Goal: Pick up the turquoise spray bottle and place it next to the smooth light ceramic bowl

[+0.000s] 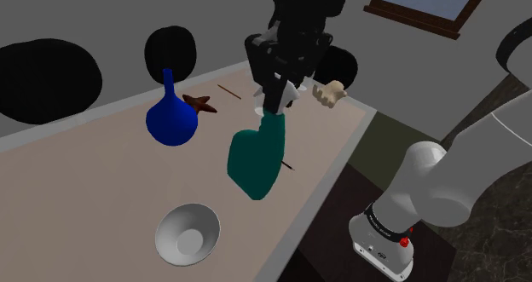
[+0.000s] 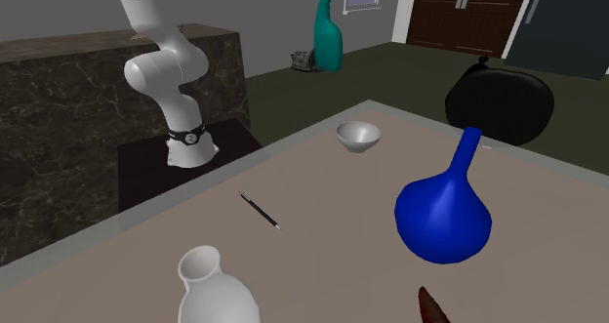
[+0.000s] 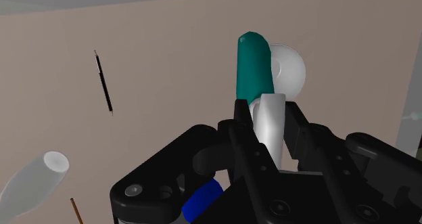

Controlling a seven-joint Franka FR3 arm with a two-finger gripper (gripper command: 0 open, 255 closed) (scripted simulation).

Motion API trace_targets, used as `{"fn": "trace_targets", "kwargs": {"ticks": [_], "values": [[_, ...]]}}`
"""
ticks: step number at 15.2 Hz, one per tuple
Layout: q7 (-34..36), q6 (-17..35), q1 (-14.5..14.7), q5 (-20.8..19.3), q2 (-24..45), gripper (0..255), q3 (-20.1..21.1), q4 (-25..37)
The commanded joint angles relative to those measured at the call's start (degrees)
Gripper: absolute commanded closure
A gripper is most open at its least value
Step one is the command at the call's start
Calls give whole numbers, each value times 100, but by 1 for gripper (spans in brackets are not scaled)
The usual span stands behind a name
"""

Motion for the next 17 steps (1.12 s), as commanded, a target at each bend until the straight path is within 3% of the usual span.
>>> {"fn": "trace_targets", "kwargs": {"ticks": [1, 17], "values": [[-24, 155, 5, 33, -80, 255, -12, -225], [-202, 1415, 63, 221, -526, 255, -47, -1898]]}}
